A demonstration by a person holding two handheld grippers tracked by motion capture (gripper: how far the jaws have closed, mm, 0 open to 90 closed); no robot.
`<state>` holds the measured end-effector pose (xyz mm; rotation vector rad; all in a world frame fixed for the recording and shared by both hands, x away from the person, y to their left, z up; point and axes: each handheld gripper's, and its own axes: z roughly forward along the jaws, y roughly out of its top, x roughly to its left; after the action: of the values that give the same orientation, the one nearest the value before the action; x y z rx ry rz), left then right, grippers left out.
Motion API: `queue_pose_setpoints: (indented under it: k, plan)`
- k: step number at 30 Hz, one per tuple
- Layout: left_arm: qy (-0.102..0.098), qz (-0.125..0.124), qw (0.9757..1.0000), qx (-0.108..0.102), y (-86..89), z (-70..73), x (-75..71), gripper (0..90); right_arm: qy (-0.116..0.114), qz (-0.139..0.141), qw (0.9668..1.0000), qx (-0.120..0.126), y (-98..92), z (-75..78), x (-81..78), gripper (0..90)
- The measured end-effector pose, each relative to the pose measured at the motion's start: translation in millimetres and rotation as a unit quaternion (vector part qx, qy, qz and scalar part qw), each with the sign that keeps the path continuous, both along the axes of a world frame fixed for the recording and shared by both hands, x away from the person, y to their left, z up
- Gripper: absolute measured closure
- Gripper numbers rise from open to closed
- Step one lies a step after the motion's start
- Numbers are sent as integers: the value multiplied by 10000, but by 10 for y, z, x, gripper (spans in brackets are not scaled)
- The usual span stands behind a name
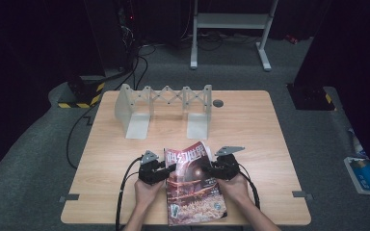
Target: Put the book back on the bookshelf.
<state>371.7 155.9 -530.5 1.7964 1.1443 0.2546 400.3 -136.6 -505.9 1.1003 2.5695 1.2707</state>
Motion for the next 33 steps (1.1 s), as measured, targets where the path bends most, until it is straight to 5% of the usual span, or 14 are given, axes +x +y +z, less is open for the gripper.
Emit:
queue_pose_setpoints:
  k: [10,18,23,33]
  plan:
    - [9,-2,10000,-7,2,0,1,598,-67,-472,9986,-237,-146,-28,-6,573]
    - [17,7,10000,-28,1,0,1,596,-123,-816,9961,-324,-360,-13,-42,681]
    - [17,8,10000,-24,2,0,2,594,-241,-803,9928,-850,-308,-86,-39,783]
    - [-8,-27,10000,-54,-6,-1,7,560,-279,-716,9933,-866,-239,-89,-29,832]
